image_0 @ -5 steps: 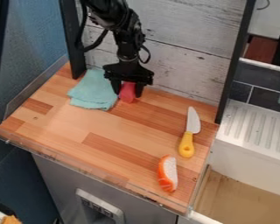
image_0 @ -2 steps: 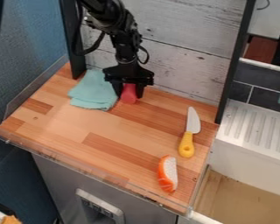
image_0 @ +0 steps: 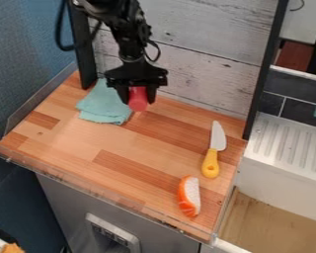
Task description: Mettre un objet rouge au coin du table
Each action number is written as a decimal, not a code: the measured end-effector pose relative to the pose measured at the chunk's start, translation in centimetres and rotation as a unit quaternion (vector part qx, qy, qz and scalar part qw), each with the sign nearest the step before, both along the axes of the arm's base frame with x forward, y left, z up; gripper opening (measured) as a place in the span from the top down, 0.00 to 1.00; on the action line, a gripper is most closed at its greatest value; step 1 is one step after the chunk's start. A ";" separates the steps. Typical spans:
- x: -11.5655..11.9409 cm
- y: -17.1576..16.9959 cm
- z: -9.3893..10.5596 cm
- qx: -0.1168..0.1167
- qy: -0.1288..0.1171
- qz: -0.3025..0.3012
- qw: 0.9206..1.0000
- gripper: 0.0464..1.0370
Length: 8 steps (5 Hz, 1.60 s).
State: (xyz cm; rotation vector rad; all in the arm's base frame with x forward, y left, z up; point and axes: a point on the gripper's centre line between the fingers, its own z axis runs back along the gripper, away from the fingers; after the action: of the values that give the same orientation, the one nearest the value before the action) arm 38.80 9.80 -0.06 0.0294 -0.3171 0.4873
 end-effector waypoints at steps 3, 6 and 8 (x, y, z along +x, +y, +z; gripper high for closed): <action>-7.7 4.8 1.9 0.028 -0.010 0.192 0.981 0.37; -13.7 11.4 -2.3 0.003 0.032 0.334 0.942 0.37; -14.0 12.4 -5.2 -0.027 0.026 0.366 0.930 0.37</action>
State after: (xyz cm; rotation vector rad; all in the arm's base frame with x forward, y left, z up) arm 24.77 22.17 -5.22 0.1092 -0.2321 1.2357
